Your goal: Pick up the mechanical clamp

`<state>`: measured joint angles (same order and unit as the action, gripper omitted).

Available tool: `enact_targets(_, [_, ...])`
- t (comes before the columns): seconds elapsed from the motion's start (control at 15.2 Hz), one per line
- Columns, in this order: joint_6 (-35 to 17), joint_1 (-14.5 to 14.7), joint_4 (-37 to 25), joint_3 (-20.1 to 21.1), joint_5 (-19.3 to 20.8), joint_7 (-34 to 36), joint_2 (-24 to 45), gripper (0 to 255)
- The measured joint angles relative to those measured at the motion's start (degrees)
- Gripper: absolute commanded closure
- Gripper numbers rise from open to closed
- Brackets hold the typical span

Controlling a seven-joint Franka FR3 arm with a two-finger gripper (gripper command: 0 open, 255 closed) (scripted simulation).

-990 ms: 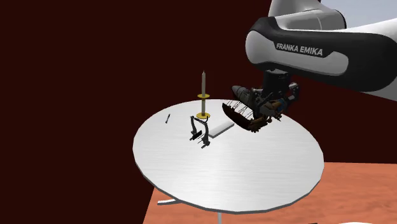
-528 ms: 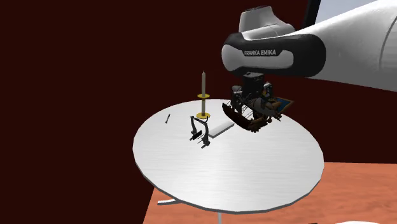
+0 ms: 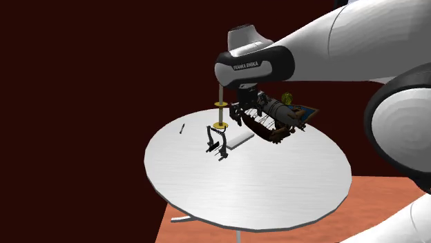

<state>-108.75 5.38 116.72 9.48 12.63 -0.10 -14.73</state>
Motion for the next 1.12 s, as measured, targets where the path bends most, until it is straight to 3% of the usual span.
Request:
enact_targets(0.86, [-0.40,5.21,-19.93,5.70,10.59,-2.98,26.05,0])
enact_targets(1.12, [-2.19,5.79,-19.41,5.89,11.70,-2.11,27.93,0])
